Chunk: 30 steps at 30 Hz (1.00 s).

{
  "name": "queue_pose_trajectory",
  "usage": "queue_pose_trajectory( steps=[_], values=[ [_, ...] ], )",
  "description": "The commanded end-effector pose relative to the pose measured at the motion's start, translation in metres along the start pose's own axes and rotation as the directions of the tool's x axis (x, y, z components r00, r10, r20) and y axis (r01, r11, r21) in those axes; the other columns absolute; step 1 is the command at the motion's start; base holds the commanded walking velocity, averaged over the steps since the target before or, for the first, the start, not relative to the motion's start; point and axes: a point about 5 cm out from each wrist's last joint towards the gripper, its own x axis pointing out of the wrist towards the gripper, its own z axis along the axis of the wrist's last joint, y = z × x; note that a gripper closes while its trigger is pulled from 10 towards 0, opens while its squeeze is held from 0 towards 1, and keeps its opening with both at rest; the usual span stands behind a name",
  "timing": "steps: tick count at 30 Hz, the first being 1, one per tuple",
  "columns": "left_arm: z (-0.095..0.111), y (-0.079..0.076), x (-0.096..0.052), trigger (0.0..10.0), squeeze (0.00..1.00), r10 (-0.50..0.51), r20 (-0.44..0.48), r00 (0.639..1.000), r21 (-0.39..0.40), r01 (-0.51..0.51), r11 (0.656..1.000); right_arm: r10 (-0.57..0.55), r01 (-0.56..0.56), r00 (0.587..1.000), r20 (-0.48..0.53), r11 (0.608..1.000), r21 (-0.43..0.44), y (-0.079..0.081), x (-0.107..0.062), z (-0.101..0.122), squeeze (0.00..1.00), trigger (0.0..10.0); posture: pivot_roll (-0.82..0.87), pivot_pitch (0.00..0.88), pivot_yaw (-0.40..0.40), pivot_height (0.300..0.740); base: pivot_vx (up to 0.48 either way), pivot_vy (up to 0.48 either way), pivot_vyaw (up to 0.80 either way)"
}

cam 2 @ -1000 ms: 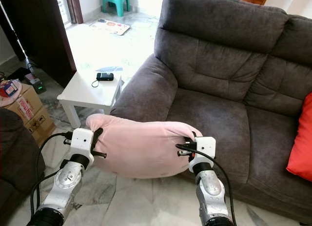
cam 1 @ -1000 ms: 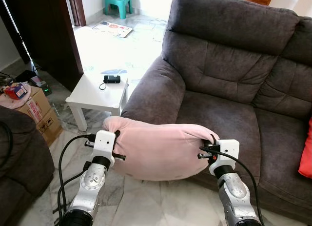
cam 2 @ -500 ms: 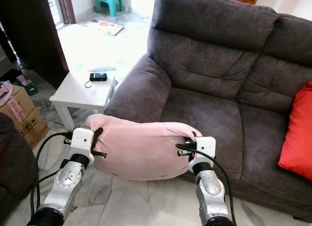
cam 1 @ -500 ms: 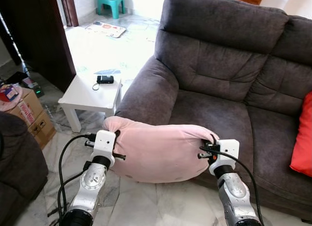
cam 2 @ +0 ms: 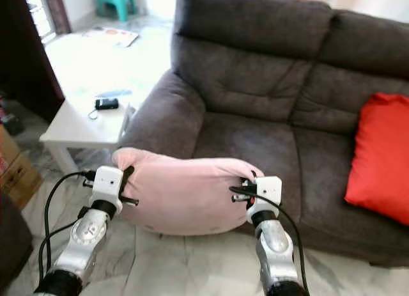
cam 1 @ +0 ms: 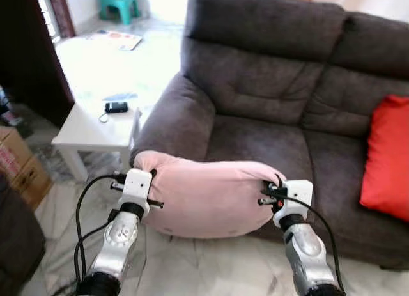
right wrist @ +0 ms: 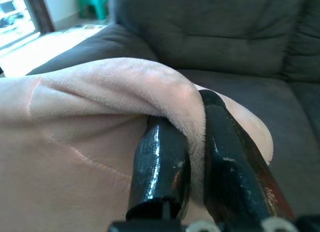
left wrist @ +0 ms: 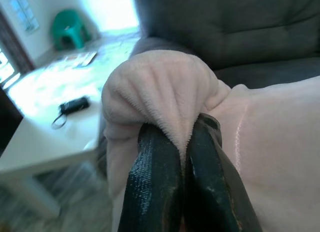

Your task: Move the pillow to the sofa from floor

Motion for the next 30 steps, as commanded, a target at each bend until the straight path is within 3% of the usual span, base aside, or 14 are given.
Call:
queue_pose_trajectory(
  steps=[1,15,30],
  values=[
    [-0.0003,0.0153,-0.0002,10.0,0.00,0.077,-0.007,0.997,0.002,-0.077,0.997,-0.158,0.157,0.987,0.042,0.987,0.021,-0.0345,-0.0044,0.0091,0.00,10.0,0.08,0.000,-0.100,0.740,0.000,0.000,-0.61],
    [-0.0016,0.0177,-0.0017,10.0,0.00,0.072,-0.008,0.997,0.005,-0.072,0.997,-0.153,0.152,0.988,0.036,0.988,0.027,-0.0301,-0.0069,0.0051,0.00,10.0,0.08,0.000,-0.092,0.740,0.000,0.000,-0.61],
    [-0.0025,0.0201,-0.0034,10.0,0.00,0.105,-0.013,0.994,-0.027,-0.105,0.994,-0.129,0.128,0.990,0.059,0.992,0.017,-0.0263,-0.0049,0.0092,0.00,10.0,0.08,0.000,-0.100,0.740,0.000,0.000,0.00]
  ],
)
